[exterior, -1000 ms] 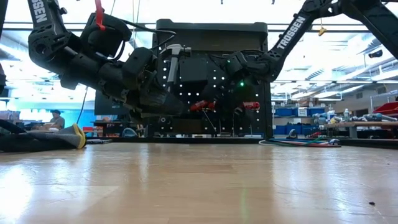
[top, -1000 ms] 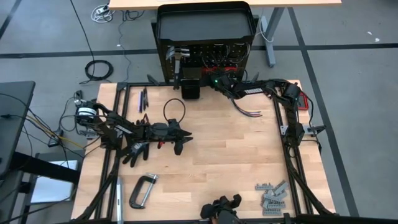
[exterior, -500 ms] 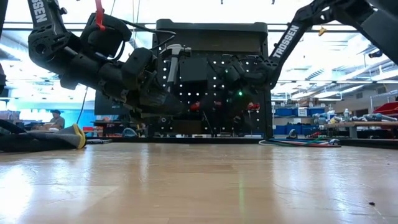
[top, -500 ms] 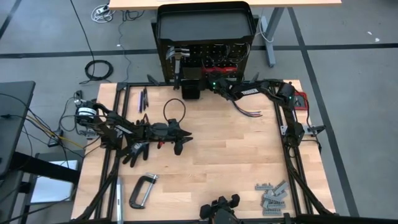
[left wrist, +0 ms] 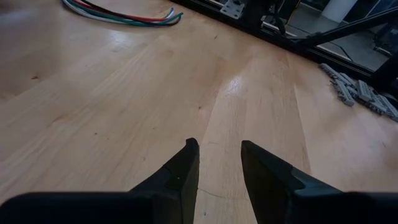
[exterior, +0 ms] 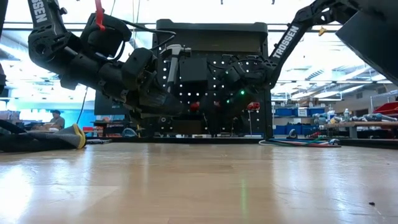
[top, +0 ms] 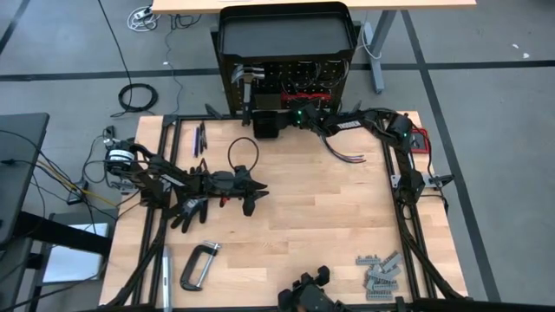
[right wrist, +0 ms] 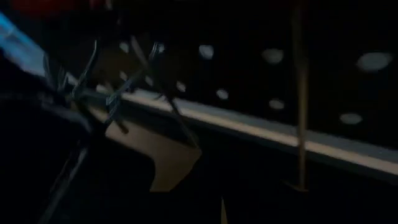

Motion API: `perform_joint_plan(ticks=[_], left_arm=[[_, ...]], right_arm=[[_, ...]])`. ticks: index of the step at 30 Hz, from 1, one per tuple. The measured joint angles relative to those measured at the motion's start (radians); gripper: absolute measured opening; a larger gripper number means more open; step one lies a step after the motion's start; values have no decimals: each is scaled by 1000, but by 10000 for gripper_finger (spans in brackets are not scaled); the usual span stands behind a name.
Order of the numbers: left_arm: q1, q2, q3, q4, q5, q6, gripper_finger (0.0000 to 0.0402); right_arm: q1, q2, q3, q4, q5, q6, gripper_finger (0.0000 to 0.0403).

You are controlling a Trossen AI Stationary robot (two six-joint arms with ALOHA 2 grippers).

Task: Hang tools onto peg board
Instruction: Hang the red allen wrench on the peg board

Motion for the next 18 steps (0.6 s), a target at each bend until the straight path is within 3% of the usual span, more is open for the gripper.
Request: perform_joint_plan(ticks=[7, 12, 18], left_arm=[[0, 0, 0, -1, -2, 0, 125], [0, 0, 0, -2, -2, 0, 125], [0, 0, 0, -2, -2, 0, 125]], right_arm=[[0, 0, 0, -2, 13, -24, 5], [-1, 0, 0, 102, -47, -62, 5], [-1, 0, 0, 89, -21, -69, 5]])
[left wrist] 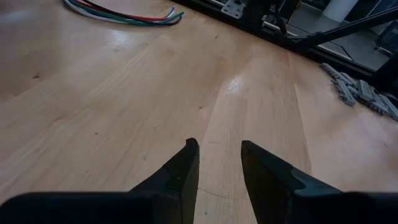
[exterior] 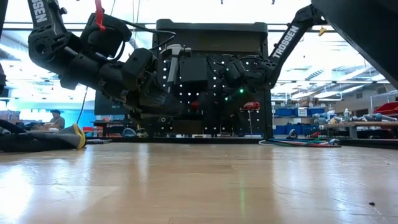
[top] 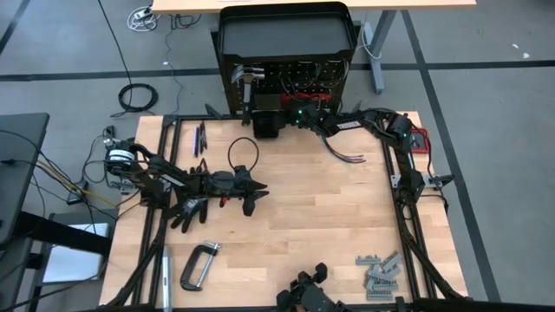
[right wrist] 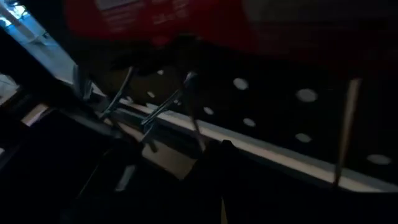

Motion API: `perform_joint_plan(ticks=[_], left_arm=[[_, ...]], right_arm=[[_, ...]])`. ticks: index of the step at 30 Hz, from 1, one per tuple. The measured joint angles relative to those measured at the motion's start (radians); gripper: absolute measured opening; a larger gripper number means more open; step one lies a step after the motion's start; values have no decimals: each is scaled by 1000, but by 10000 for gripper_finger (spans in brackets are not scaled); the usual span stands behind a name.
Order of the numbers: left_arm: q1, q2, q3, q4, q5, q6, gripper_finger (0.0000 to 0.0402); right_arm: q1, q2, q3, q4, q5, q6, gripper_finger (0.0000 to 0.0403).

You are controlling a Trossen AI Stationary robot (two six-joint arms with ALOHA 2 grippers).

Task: Hang tools onto peg board
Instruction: Hang the red allen wrench on the peg board, then put the gray terminal block into the black bin

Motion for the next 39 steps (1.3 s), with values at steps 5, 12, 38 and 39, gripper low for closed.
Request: perform_joint_plan(ticks=[5, 12, 38, 39], left_arm=[[0, 0, 0, 0, 0, 0, 125], [0, 0, 0, 0, -1, 0, 125], [0, 0, 0, 1, -5, 0, 125], [0, 0, 0, 2, -5, 0, 125]], right_arm=[[0, 0, 0, -4, 29, -6, 5], [7, 0, 0, -26, 186, 38, 5], [45, -74, -1, -272, 150, -30, 4], [54, -90, -1, -321, 180, -28, 4]])
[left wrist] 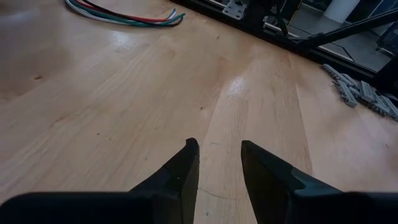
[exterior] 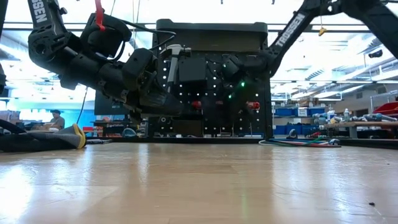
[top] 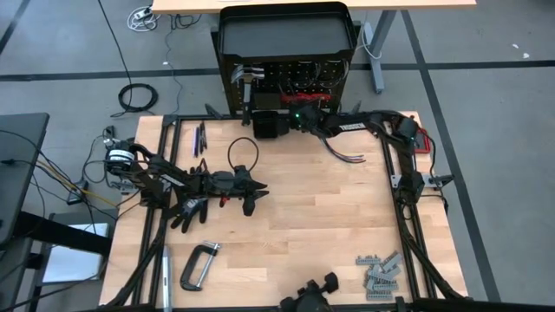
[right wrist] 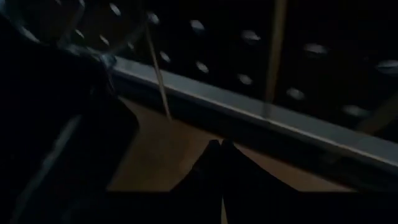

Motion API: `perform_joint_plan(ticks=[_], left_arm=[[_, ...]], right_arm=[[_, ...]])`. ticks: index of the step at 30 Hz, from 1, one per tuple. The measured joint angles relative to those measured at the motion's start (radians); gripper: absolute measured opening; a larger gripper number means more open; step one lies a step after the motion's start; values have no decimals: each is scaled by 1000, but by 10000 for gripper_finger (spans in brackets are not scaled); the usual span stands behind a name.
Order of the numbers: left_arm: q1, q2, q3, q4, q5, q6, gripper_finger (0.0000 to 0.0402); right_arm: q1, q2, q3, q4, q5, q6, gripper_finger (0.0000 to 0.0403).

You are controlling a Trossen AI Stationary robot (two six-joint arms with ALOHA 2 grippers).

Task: Hang tools onto peg board
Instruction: Put the gray terminal block into the black bin

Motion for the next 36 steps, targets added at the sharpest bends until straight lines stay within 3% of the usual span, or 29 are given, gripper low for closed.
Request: perform_joint_plan(ticks=[7, 11, 21, 25, 28, 31, 36], left_arm=[[0, 0, 0, 5, 4, 14, 125], [0, 0, 0, 16, 28, 30, 125], [-21, 0, 0, 59, 45, 61, 125], [-64, 0, 0, 110, 188, 72, 125], [-135, 0, 1, 182, 204, 26, 125], [-233, 0, 1, 208, 107, 24, 125], [-384, 12, 1, 214, -161, -11, 125]], right_arm=[[114, -138, -20, -428, 166, 35, 4], [261, -260, -76, -650, 156, 142, 5], [786, -437, -140, -1087, -237, 441, 50], [985, -449, -140, -1151, -400, 594, 93], [1120, -449, -140, -1150, -523, 618, 131], [1233, -449, -140, -1156, -576, 654, 169], [1381, -449, -141, -1087, -621, 704, 223]])
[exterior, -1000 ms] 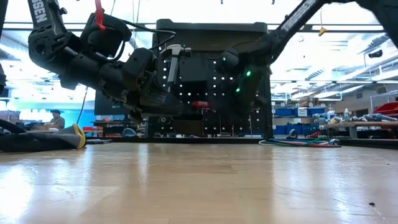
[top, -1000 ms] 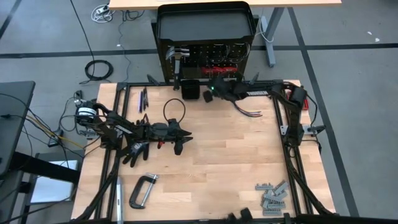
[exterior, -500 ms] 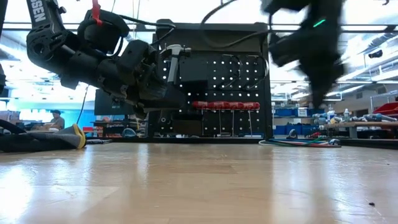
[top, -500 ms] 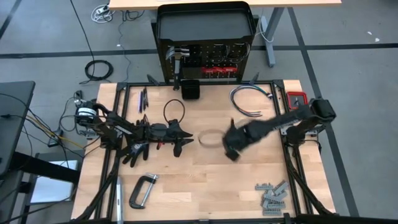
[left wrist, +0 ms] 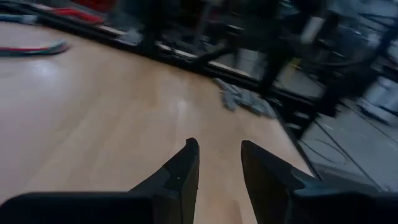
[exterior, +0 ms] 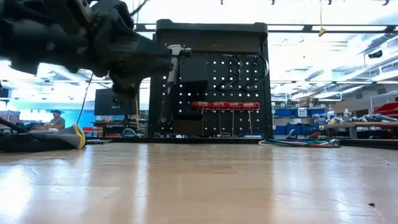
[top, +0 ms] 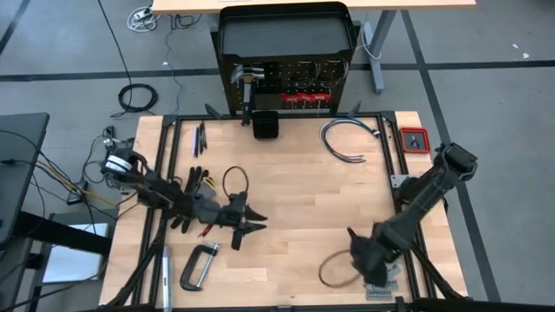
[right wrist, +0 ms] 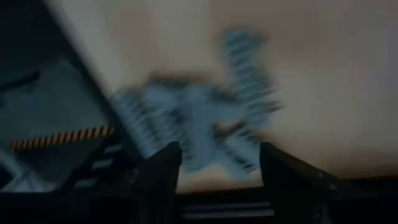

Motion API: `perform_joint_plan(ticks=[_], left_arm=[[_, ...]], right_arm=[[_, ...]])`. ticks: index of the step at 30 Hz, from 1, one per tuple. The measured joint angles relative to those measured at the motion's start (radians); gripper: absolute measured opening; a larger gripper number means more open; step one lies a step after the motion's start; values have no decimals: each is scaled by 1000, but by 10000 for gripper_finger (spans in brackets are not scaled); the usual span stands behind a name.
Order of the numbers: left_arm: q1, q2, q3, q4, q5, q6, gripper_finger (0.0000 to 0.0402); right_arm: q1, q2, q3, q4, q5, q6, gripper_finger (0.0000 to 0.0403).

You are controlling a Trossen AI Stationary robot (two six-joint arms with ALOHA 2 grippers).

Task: Hang tools onto peg board
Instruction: Put the gray terminal block into the black bin

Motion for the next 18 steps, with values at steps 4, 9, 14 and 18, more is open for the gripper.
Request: perform_joint_plan(ticks=[4, 9, 14, 18], left_arm=[[-137, 68, 11, 1, -220, -151, 125], [-241, 223, 91, 43, -480, -235, 125], [-236, 297, 223, 80, -410, -225, 125], [-235, 325, 325, 50, -391, -174, 125]], right_arm=[[101, 6, 0, 38, -5, 36, 269], [186, 68, 0, 47, 75, 55, 308], [215, 181, 0, 94, 113, 58, 309], [212, 254, 1, 98, 141, 56, 292]])
